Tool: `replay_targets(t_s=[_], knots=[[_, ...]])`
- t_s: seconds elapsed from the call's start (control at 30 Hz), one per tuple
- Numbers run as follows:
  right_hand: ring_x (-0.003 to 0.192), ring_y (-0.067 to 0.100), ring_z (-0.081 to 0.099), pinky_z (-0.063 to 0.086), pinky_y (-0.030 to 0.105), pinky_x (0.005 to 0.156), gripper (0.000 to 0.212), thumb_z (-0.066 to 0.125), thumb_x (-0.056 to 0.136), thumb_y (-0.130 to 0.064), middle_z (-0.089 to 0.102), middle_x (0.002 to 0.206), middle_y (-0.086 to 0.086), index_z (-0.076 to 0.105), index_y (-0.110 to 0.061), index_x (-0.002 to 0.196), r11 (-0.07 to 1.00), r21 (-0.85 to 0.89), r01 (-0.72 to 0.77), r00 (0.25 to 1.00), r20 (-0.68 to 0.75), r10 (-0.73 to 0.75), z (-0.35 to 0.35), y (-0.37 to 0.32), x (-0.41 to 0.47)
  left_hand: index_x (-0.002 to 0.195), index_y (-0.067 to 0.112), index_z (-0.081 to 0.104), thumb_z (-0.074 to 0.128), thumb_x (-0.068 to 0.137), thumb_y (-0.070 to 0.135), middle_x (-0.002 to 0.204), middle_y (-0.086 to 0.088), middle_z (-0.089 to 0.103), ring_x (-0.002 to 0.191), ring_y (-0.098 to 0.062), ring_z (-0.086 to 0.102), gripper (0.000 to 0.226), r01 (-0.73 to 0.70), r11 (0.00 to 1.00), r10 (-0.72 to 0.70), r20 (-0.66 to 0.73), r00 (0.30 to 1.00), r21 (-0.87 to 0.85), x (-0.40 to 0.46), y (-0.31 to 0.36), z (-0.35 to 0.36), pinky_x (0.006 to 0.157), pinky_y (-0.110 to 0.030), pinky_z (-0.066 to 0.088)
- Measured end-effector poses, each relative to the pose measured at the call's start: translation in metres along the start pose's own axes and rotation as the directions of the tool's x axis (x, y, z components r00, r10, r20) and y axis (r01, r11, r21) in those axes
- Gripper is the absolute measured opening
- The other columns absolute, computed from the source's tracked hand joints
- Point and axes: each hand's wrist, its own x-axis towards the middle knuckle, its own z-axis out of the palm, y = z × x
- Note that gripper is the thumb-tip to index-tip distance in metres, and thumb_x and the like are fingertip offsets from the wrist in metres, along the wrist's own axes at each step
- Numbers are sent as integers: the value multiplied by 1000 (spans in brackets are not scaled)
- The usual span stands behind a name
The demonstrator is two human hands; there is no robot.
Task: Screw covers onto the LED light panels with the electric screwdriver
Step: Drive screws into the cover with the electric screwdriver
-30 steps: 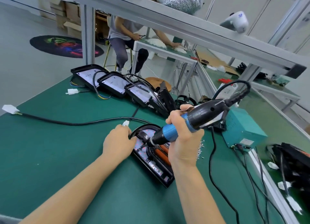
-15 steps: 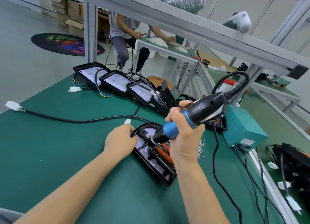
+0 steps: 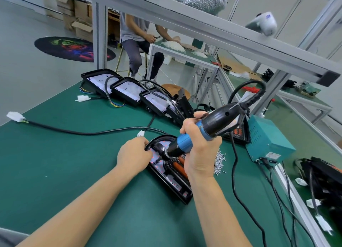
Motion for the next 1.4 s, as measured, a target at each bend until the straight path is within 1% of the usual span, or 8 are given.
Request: replay_targets(t_s=[0.17,0.6,0.77,0.97,1.07,1.2,1.27,1.4], knots=[[59,13,50,46,21,62,20,63,70,1,51,66,5,60,-18,73,1000,7,5,1000,1,-5,-3,-1,0,92,17,65,58,83,19,68,2,54,80,-28,59,11,-3,1000,3,1,1000,-8,1,0,1,60,-27,41],[64,17,49,45,24,65,21,64,71,-2,52,69,6,61,-22,66,1000,-17,3,1000,-26,-3,-9,-10,-2,82,19,64,58,80,15,65,2,52,75,-27,56,7,39,997,-40,-14,999,-70,2,2,-1,58,-27,38],[59,15,52,46,26,64,23,65,71,-2,56,65,-3,60,-22,80,993,116,4,991,-132,11,-20,-22,0,77,12,66,57,80,15,60,-1,49,67,-27,48,9,32,997,-34,-15,999,-65,2,3,-1,53,-27,34],[53,9,53,48,22,56,24,62,73,1,55,63,-4,55,-17,87,966,244,85,972,-232,-27,-57,-58,14,81,18,61,56,84,19,68,0,56,74,-26,55,6,53,993,-56,-25,998,-110,3,4,1,57,-29,36],[50,8,54,47,20,53,20,65,81,1,56,61,-5,57,-17,83,989,126,77,945,-325,-32,-86,-79,27,88,13,59,53,87,16,80,-2,61,83,-29,56,7,65,977,-79,-62,995,-202,3,3,3,61,-32,36],[43,10,52,43,19,46,19,72,85,-13,56,52,-4,55,-16,78,958,-225,-178,920,-383,81,-136,-89,49,90,15,59,55,89,12,93,-2,65,93,-26,59,6,79,841,-105,-18,994,-536,2,6,2,81,-37,44],[47,14,54,46,25,50,25,76,84,-25,57,55,0,55,-15,75,858,-394,-331,901,-402,163,-160,-80,59,87,18,60,59,88,9,95,0,64,93,-21,59,10,71,736,-91,5,996,-674,1,13,0,84,-35,44],[57,24,55,48,37,66,40,77,80,-44,62,63,10,57,-10,72,541,-664,-517,854,-446,268,-195,-50,69,88,18,64,64,87,5,91,-2,64,85,-13,57,13,30,605,-57,-6,998,-796,-2,28,-2,81,-25,45]])
